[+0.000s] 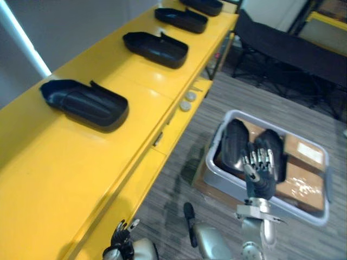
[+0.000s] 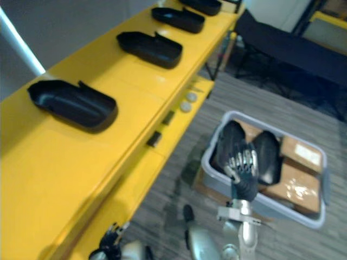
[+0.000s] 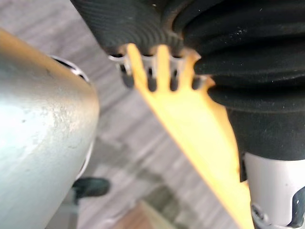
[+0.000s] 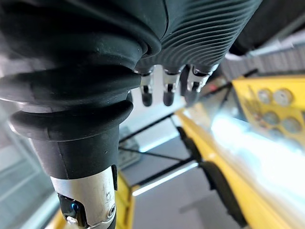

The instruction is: Walk over and take plastic housings, then place them on the shelf

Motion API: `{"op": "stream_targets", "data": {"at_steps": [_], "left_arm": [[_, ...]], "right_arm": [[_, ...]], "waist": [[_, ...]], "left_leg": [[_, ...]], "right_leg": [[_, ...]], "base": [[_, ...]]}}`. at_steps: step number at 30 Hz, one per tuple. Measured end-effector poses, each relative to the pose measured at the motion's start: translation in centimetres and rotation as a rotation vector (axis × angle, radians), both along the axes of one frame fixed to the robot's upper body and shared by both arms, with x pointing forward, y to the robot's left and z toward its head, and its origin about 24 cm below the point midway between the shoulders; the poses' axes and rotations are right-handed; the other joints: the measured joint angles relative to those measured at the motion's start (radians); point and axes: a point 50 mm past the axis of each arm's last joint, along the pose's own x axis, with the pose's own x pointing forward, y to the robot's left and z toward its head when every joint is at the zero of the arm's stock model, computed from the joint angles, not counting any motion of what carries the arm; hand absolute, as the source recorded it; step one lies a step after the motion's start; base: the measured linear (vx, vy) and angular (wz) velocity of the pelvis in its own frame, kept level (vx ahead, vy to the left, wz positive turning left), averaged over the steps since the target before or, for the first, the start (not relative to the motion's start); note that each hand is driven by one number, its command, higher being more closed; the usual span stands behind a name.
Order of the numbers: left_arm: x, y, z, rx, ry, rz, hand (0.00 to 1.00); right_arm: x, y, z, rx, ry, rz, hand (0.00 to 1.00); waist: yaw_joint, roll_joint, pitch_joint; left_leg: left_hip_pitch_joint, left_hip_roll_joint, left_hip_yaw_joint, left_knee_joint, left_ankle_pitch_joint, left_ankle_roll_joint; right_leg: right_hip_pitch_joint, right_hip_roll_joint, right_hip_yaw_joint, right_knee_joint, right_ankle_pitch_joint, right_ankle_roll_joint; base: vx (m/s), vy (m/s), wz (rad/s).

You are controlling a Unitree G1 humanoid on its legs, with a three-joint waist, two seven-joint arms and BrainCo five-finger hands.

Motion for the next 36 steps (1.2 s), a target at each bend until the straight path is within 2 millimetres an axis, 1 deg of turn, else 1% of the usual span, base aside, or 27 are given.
{"op": "stream_targets", "data": {"at_steps": [3, 5, 6, 7, 8, 9, 10, 11, 12, 13, 14, 15, 16, 17, 18, 19, 20, 21, 23, 24, 26, 27, 30, 32, 33, 35, 36], "left_arm": [[-0.6, 0.4, -0.3, -0.004, 0.046, 0.005, 0.0], [-1.2, 1.6, -0.3, 0.016, 0.075, 0.014, 0.0], [-1.6, 2.1, -0.4, 0.026, 0.09, 0.021, 0.0], [-2.9, 3.3, -0.6, 0.051, 0.14, 0.029, 0.0], [-4.0, 3.8, -1.0, 0.048, 0.194, 0.054, 0.0], [-4.9, 3.7, -1.2, 0.039, 0.226, 0.062, 0.0], [-6.2, 3.3, -1.6, 0.015, 0.264, 0.088, 0.0], [-6.9, 3.4, -1.7, -0.005, 0.28, 0.139, 0.0], [-7.3, 3.5, -1.8, -0.018, 0.285, 0.172, 0.0], [-7.9, 3.5, -1.9, -0.043, 0.289, 0.277, 0.0], [-7.5, 3.0, -1.9, -0.068, 0.265, 0.354, 0.0], [-7.3, 2.6, -2.0, -0.08, 0.249, 0.37, 0.0], [-6.8, 1.3, -2.1, -0.101, 0.211, 0.366, 0.0], [-7.0, 1.2, -2.0, -0.075, 0.196, 0.331, 0.0], [-7.2, 1.2, -1.9, -0.069, 0.192, 0.321, 0.0], [-7.8, 1.2, -1.9, -0.053, 0.186, 0.31, 0.0], [-8.1, 1.1, -1.8, -0.047, 0.187, 0.308, 0.0], [-8.6, 0.9, -1.8, -0.036, 0.19, 0.287, 0.0], [-8.7, 0.8, -1.7, -0.009, 0.18, 0.235, 0.0], [-8.5, 0.7, -1.7, -0.009, 0.173, 0.217, 0.0], [-7.5, 1.1, -1.4, 0.021, 0.139, 0.171, 0.0], [-6.4, 1.4, -1.0, 0.046, 0.098, 0.14, 0.0], [-2.5, 2.2, 0.2, 0.11, -0.015, 0.026, 0.0], [1.1, 2.2, 1.6, 0.15, -0.121, -0.037, 0.0], [1.6, 2.1, 1.8, 0.153, -0.133, -0.048, 0.0], [5.0, 1.2, 3.0, 0.155, -0.219, -0.108, 0.0], [5.6, 0.9, 3.2, 0.154, -0.231, -0.12, 0.0]], "right_arm": [[1.1, 2.0, 0.2, 0.041, -0.029, 0.077, 0.0], [2.6, 5.1, 0.0, 0.051, -0.008, 0.175, 0.0], [2.8, 5.7, 0.0, 0.045, 0.002, 0.189, 0.0], [3.2, 6.6, -0.2, 0.038, 0.026, 0.196, 0.0], [3.6, 6.7, -0.4, 0.011, 0.046, 0.183, 0.0], [3.8, 6.6, -0.4, 0.002, 0.053, 0.174, 0.0], [4.1, 6.5, -0.2, -0.007, 0.062, 0.147, 0.0], [4.1, 6.1, -0.5, -0.004, 0.086, 0.117, 0.0], [4.1, 5.9, -0.8, -0.005, 0.108, 0.104, 0.0], [4.2, 5.5, -1.2, -0.026, 0.145, 0.093, 0.0], [4.2, 4.7, -1.6, -0.067, 0.17, 0.077, 0.0], [4.1, 4.1, -1.8, -0.095, 0.184, 0.064, 0.0], [3.9, 2.5, -2.4, -0.154, 0.219, 0.02, 0.0], [3.1, 0.7, -3.3, -0.188, 0.267, -0.049, 0.0], [2.6, -0.2, -3.6, -0.191, 0.287, -0.086, 0.0], [1.8, -1.8, -4.0, -0.19, 0.309, -0.158, 0.0], [1.6, -2.6, -4.0, -0.193, 0.309, -0.199, 0.0], [1.4, -4.2, -3.4, -0.202, 0.283, -0.278, 0.0], [1.4, -6.4, -2.5, -0.228, 0.261, -0.399, 0.0], [1.2, -7.9, -2.0, -0.246, 0.261, -0.479, 0.0], [0.9, -9.7, -1.5, -0.23, 0.266, -0.6, 0.0], [1.0, -10.3, -1.0, -0.212, 0.253, -0.653, 0.0], [1.5, -11.9, -0.3, -0.166, 0.261, -0.772, 0.0], [2.9, -13.2, -0.7, -0.122, 0.31, -0.834, 0.0], [3.1, -13.4, -0.8, -0.119, 0.319, -0.843, 0.0], [5.2, -15.6, -1.8, -0.05, 0.42, -0.882, 0.0], [5.5, -15.9, -1.9, -0.049, 0.439, -0.885, 0.0]], "waist": [[0.011, 0.004, -0.007], [0.044, -0.006, -0.014], [0.047, -0.012, -0.018], [0.05, -0.032, -0.034], [0.058, -0.012, -0.054], [0.06, 0.012, -0.053], [0.055, 0.013, -0.056], [0.054, 0.002, -0.061], [0.055, -0.006, -0.066], [0.053, -0.013, -0.07], [0.046, -0.008, -0.068], [0.041, -0.002, -0.064], [0.021, 0.018, -0.051], [0.016, 0.016, -0.049], [0.015, 0.012, -0.047], [0.016, -0.002, -0.039], [0.016, -0.001, -0.04], [0.013, 0.003, -0.042], [0.01, 0.015, -0.036], [0.005, 0.028, -0.029], [0.0, 0.022, -0.013], [-0.002, 0.004, 0.016], [-0.001, -0.011, 0.068], [0.003, -0.014, 0.108], [0.005, -0.014, 0.111], [0.011, -0.015, 0.13], [0.017, -0.016, 0.131]], "left_leg": [[0.002, 0.046, 0.022, -0.009, 0.015, -0.021], [0.01, 0.08, 0.052, -0.015, 0.031, -0.049], [0.007, 0.084, 0.05, -0.014, 0.033, -0.054], [-0.014, 0.085, 0.031, 0.003, 0.037, -0.063], [-0.044, 0.119, -0.027, 0.008, 0.057, -0.098], [-0.052, 0.137, -0.056, -0.003, 0.07, -0.113], [-0.053, 0.143, -0.074, -0.023, 0.083, -0.137], [-0.055, 0.142, -0.073, -0.035, 0.088, -0.148], [-0.055, 0.142, -0.074, -0.037, 0.094, -0.159], [-0.053, 0.146, -0.078, -0.054, 0.109, -0.185], [-0.058, 0.153, -0.1, -0.069, 0.128, -0.199], [-0.064, 0.155, -0.11, -0.073, 0.142, -0.196], [-0.092, 0.161, -0.139, -0.06, 0.194, -0.153], [-0.128, 0.149, -0.162, -0.015, 0.267, -0.05], [-0.146, 0.144, -0.164, 0.018, 0.313, -0.005], [-0.165, 0.128, -0.169, 0.044, 0.32, -0.013], [-0.158, 0.106, -0.172, 0.027, 0.301, -0.034], [-0.157, 0.051, -0.183, -0.024, 0.276, -0.062], [-0.159, -0.014, -0.181, -0.124, 0.272, -0.067], [-0.157, -0.036, -0.174, -0.178, 0.266, -0.074], [-0.129, -0.045, -0.176, -0.232, 0.258, -0.105], [-0.127, -0.058, -0.156, -0.239, 0.26, -0.104], [-0.155, -0.089, -0.153, -0.223, 0.265, -0.096], [-0.194, -0.099, -0.158, -0.185, 0.254, -0.08], [-0.2, -0.1, -0.159, -0.18, 0.253, -0.078], [-0.271, -0.11, -0.184, -0.123, 0.237, -0.06], [-0.289, -0.11, -0.188, -0.113, 0.233, -0.06]], "right_leg": [[0.001, -0.079, -0.025, 0.147, -0.038, -0.031], [0.009, -0.177, -0.01, 0.168, -0.03, -0.041], [0.014, -0.199, -0.004, 0.159, 0.002, -0.053], [0.025, -0.222, 0.028, 0.113, 0.118, -0.064], [0.021, -0.182, 0.021, 0.086, 0.106, -0.045], [0.017, -0.167, 0.018, 0.077, 0.098, -0.045], [0.003, -0.158, 0.015, 0.076, 0.038, -0.022], [0.004, -0.163, 0.012, 0.072, -0.046, 0.064], [0.014, -0.169, 0.007, 0.066, -0.082, 0.115], [0.035, -0.175, -0.021, 0.051, -0.15, 0.203], [0.041, -0.174, -0.063, 0.044, -0.209, 0.213], [0.042, -0.171, -0.08, 0.043, -0.232, 0.198], [0.049, -0.161, -0.106, 0.044, -0.235, 0.188], [0.075, -0.164, -0.128, 0.019, -0.237, 0.168], [0.093, -0.165, -0.133, -0.005, -0.233, 0.159], [0.129, -0.17, -0.134, -0.048, -0.223, 0.142], [0.14, -0.17, -0.126, -0.065, -0.219, 0.136], [0.138, -0.166, -0.107, -0.1, -0.207, 0.126], [0.136, -0.14, -0.064, -0.162, -0.168, 0.108], [0.135, -0.118, -0.055, -0.187, -0.151, 0.107], [0.114, -0.112, -0.037, -0.191, -0.13, 0.124], [0.113, -0.123, -0.024, -0.2, -0.112, 0.135], [0.105, -0.153, -0.013, -0.236, -0.07, 0.157], [0.104, -0.162, -0.017, -0.273, -0.027, 0.16], [0.102, -0.163, -0.018, -0.278, -0.022, 0.16], [0.096, -0.169, -0.045, -0.325, 0.012, 0.161], [0.088, -0.17, -0.046, -0.329, 0.016, 0.166]], "base": [[-0.03, -0.074, -0.48], [-0.02, -0.164, -0.6], [0.02, -0.231, -0.34], [0.03, -0.278, -0.29], [0.03, -0.293, -0.34], [0.04, -0.374, -0.38], [0.05, -0.378, -0.24], [0.04, -0.389, -0.13], [0.04, -0.359, -0.01], [0.05, -0.406, 0.08], [0.05, -0.414, 0.13], [0.02, -0.391, 0.37], [0.0, -0.354, 0.49], [-0.01, -0.352, 0.52], [-0.03, -0.331, 0.27], [-0.02, -0.239, 0.0], [-0.05, -0.243, -0.3], [-0.03, -0.141, -0.63], [-0.01, -0.058, -0.72], [0.02, 0.031, -0.48], [0.01, 0.058, -0.4], [0.01, 0.077, -0.33], [-0.02, 0.107, -0.09], [-0.08, 0.131, 0.01], [-0.1, 0.109, 0.09], [-0.12, 0.104, 0.22], [-0.12, 0.08, 0.15]]}}
